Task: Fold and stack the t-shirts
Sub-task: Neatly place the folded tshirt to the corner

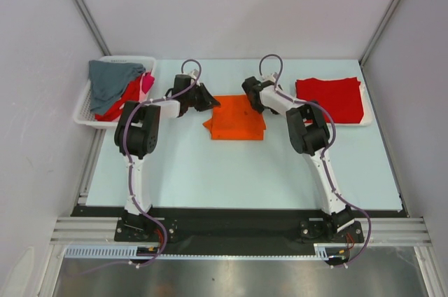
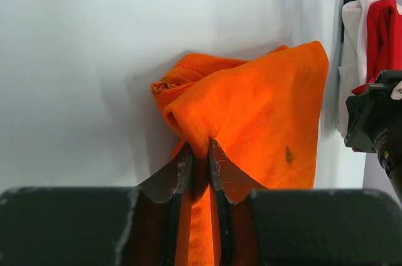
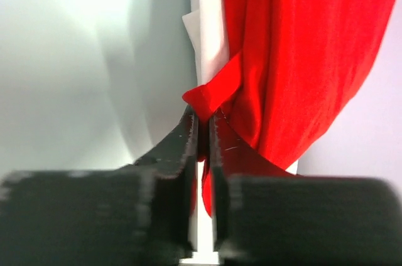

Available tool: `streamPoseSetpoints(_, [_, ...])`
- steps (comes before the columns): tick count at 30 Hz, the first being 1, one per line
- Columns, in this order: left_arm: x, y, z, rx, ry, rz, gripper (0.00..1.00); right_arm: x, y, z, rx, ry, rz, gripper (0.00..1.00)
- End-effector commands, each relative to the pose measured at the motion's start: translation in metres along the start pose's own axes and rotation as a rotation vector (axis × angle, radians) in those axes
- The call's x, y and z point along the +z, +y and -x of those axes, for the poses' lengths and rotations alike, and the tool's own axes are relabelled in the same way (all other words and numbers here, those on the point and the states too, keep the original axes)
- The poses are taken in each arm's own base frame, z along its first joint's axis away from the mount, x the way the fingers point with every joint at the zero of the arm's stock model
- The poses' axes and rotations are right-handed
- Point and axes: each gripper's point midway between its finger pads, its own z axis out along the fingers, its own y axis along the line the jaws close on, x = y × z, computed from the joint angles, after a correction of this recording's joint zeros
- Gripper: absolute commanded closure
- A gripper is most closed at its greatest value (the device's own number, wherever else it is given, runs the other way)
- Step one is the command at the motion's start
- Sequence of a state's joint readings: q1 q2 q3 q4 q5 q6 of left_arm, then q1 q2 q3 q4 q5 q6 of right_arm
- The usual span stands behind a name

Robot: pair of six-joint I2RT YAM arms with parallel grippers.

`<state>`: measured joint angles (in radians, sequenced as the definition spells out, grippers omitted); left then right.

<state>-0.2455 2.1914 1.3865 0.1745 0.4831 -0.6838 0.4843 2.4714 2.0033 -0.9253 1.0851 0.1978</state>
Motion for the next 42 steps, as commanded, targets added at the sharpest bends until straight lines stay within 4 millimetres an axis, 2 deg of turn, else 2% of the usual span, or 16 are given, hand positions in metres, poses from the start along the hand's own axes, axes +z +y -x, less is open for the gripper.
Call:
streamPoseSetpoints(1, [-0.016, -0.028, 0.019, 0.027, -0.042, -0.066, 0.82, -0.041, -0.004, 0.036, 0.127, -0.085, 0.117, 0.88])
streamPoseSetpoints(2, [-0.016, -0.028, 0.019, 0.027, -0.041, -0.067, 0.81, -0.044, 0.0, 0.038, 0.138, -0.08, 0.161, 0.64])
streamPoseSetpoints(5, [-0.016, -0.025, 0.017, 0.028, -0.041, -0.059, 0.79, -0.046, 0.001, 0.04, 0.172, -0.068, 0.216, 0.47])
streamPoseSetpoints(9, [-0.021, -0.024, 0.02, 0.037, -0.058, -0.037, 0.73, -0.049, -0.006, 0.046, 0.261, -0.05, 0.331, 0.47])
streamPoseSetpoints(13, [-0.025, -0.024, 0.022, 0.048, -0.07, -0.021, 0.54, -0.06, -0.015, 0.055, 0.355, -0.062, 0.462, 0.45])
streamPoseSetpoints(14, [-0.026, -0.024, 0.023, 0.048, -0.074, -0.018, 0.52, -0.07, -0.02, 0.062, 0.394, -0.075, 0.537, 0.44])
streamPoseSetpoints(17, [-0.027, -0.024, 0.024, 0.053, -0.079, -0.012, 0.48, -0.066, -0.017, 0.061, 0.484, -0.063, 0.664, 0.36])
streamPoseSetpoints(18, [-0.027, -0.023, 0.024, 0.051, -0.077, -0.01, 0.46, -0.072, -0.023, 0.071, 0.532, -0.092, 0.717, 0.35])
streamPoseSetpoints(19, [-0.028, -0.023, 0.024, 0.05, -0.078, -0.009, 0.43, -0.061, -0.02, 0.062, 0.555, -0.058, 0.758, 0.34])
streamPoseSetpoints(21, [-0.028, -0.025, 0.024, 0.05, -0.076, -0.011, 0.4, -0.077, -0.011, 0.075, 0.605, -0.088, 0.953, 0.32])
streamPoseSetpoints(22, [-0.029, -0.025, 0.024, 0.047, -0.077, -0.008, 0.37, -0.071, -0.012, 0.074, 0.639, -0.08, 0.998, 0.31])
streamPoseSetpoints(25, [-0.029, -0.02, 0.024, 0.045, -0.077, 0.013, 0.36, -0.087, 0.007, 0.074, 0.654, -0.096, 1.216, 0.3])
streamPoseSetpoints(28, [-0.029, -0.015, 0.026, 0.045, -0.083, 0.039, 0.35, -0.086, 0.023, 0.072, 0.645, -0.078, 1.29, 0.35])
streamPoseSetpoints(33, [-0.032, -0.014, 0.033, 0.044, -0.1, 0.062, 0.34, -0.093, 0.043, 0.08, 0.65, -0.08, 1.405, 0.31])
streamPoseSetpoints(36, [-0.034, -0.011, 0.033, 0.048, -0.107, 0.076, 0.27, -0.093, 0.053, 0.081, 0.654, -0.079, 1.437, 0.29])
streamPoseSetpoints(42, [-0.026, -0.001, 0.031, 0.041, -0.094, 0.094, 0.26, -0.077, 0.077, 0.075, 0.66, -0.02, 1.431, 0.33])
